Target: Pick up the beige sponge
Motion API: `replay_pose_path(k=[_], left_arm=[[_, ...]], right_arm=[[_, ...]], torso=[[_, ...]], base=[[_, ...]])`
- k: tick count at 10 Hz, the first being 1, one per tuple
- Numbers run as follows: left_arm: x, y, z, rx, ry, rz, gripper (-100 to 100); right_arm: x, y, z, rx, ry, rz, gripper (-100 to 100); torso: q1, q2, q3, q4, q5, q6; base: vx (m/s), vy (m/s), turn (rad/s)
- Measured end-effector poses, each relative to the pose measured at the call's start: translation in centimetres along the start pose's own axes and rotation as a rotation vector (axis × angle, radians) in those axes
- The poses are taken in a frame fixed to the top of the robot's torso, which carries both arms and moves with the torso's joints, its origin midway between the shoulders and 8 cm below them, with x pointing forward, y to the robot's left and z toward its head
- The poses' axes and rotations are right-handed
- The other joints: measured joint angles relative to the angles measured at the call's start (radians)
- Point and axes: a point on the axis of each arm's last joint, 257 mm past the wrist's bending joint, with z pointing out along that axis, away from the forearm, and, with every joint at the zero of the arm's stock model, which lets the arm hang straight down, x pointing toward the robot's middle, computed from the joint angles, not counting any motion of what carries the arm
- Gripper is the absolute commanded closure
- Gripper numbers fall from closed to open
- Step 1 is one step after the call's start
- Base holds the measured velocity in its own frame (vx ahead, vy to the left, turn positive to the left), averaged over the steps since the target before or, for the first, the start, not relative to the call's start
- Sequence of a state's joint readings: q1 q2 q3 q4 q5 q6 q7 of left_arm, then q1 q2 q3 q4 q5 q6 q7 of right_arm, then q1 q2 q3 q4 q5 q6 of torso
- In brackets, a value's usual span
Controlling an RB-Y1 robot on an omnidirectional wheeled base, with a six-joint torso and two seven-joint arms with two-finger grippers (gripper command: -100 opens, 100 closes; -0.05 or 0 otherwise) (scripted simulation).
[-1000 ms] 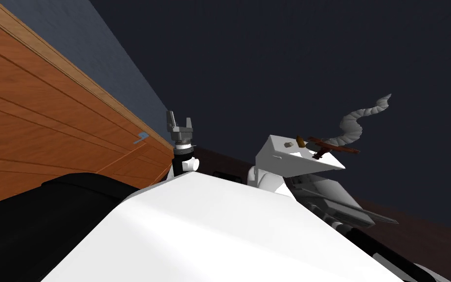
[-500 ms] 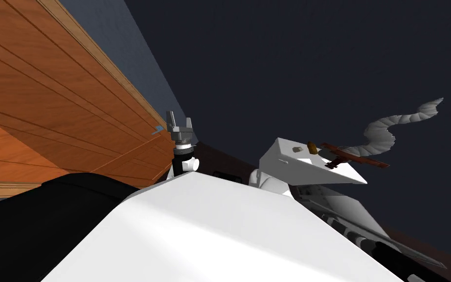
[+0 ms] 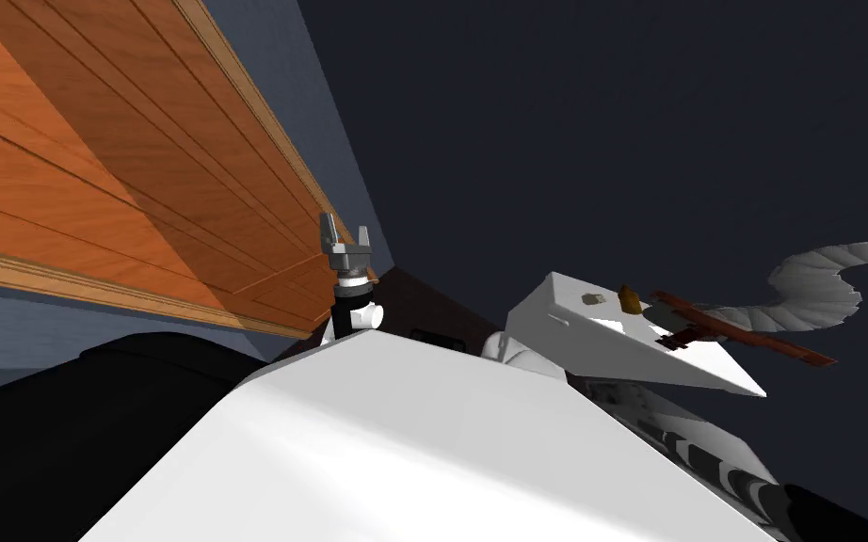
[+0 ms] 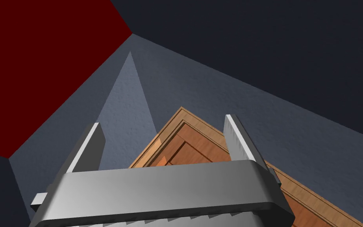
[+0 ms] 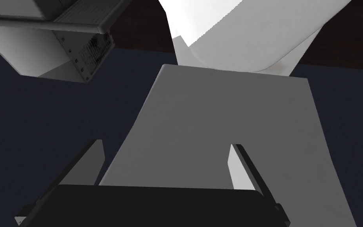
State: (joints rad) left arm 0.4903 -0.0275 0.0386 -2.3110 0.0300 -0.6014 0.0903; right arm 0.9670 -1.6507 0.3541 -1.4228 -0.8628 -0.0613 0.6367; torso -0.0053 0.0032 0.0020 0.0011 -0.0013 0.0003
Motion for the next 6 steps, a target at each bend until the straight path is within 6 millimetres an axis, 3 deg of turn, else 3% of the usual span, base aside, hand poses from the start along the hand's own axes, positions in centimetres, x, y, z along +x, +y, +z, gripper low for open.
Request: replay_pose_path(k=[2,4,6], left_arm=[[0.0,0.0,0.0,0.0,0.0,0.0,0],[0.0,0.0,0.0,0.0,0.0,0.0,0],[0.0,0.0,0.0,0.0,0.0,0.0,0]], right_arm=[[-1.1,-4.3,-1.6,0.084,0.018,-0.09,-100],[-2.0,-6.3,-2.3,0.13,0.027,-0.15,-100],[-3.1,-8.2,-3.2,0.175,0.036,-0.207,-100]], torso=[[0.0,0.002,0.001,0.001,0.0,0.001],[0.002,-0.002,-0.001,0.0,0.0,0.0],[0.002,-0.001,0.0,0.0,0.0,0.002]], base=[[-0.113,-0.035,0.356],[-0.095,-0.01,0.405],[-0.056,-0.01,0.115]])
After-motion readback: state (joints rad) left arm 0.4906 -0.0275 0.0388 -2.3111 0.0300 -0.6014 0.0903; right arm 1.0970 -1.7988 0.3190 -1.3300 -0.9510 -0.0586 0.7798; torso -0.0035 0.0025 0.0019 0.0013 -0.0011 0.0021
